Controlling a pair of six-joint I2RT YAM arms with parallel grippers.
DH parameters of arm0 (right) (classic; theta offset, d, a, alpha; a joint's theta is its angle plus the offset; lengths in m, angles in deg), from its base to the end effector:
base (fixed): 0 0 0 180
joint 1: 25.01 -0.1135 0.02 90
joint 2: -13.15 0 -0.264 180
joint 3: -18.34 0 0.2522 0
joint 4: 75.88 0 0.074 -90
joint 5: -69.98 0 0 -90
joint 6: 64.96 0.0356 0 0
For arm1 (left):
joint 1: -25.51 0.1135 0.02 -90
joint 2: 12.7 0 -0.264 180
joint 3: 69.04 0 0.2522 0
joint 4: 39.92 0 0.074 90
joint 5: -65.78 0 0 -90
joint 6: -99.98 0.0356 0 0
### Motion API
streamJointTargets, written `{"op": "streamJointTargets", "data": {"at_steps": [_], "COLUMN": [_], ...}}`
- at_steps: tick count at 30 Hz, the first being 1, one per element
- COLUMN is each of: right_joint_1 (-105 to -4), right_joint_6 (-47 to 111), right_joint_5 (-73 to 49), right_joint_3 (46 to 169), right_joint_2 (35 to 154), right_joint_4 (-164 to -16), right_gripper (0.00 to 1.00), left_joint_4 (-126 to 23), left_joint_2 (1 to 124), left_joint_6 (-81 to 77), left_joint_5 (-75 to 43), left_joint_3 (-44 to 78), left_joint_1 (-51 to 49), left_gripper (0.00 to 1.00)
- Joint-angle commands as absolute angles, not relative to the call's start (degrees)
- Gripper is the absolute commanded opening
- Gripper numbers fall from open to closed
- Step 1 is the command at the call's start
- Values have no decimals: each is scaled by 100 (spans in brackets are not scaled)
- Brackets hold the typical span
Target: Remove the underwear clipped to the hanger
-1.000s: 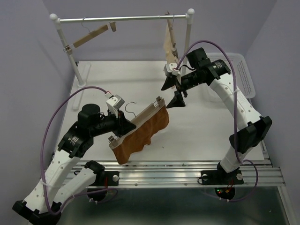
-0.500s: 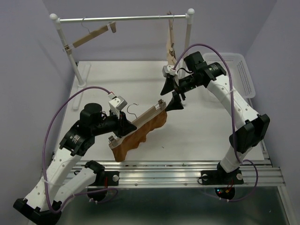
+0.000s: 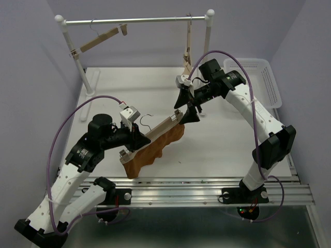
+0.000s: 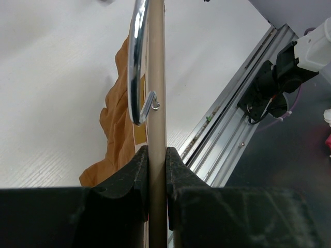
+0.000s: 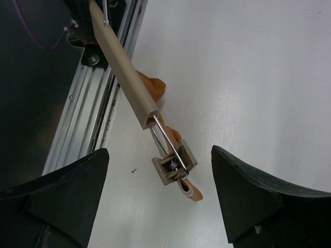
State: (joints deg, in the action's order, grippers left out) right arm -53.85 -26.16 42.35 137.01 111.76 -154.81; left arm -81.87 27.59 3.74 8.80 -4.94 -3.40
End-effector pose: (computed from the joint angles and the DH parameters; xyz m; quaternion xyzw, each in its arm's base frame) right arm 0.2854 0.1932 0.3836 -0.6364 0.5418 0.4448 0.3219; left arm 0.1202 -0.0886 0.3537 0.3161 0.7284 -0.3893 0.4669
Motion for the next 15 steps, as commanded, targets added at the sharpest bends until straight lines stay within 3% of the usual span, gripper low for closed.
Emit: {"op": "streamJointTargets", "data": {"at_steps": [1, 8, 15], "right_joint_1": [-5454, -5454, -5454], "right_joint_6": [-2646, -2480, -2506], "right_joint_5": [4343, 4370, 4326], "right_joint_3": [13810, 13740, 13757], "right_joint_2": [11202, 11150, 11159], "right_joint_4": [-15415, -15248, -15319], "right_gripper": [83, 77, 61], "left_joint_4": [-7979, -7996, -7996], "left_joint_2": [2658, 2685, 2676], "left_joint_6": [479, 444, 462], "left_joint_5": [1024, 927, 910], "left_joint_3": [-457, -457, -448], "left_joint_1": [-376, -376, -376], "left_gripper": [0, 0, 0]}}
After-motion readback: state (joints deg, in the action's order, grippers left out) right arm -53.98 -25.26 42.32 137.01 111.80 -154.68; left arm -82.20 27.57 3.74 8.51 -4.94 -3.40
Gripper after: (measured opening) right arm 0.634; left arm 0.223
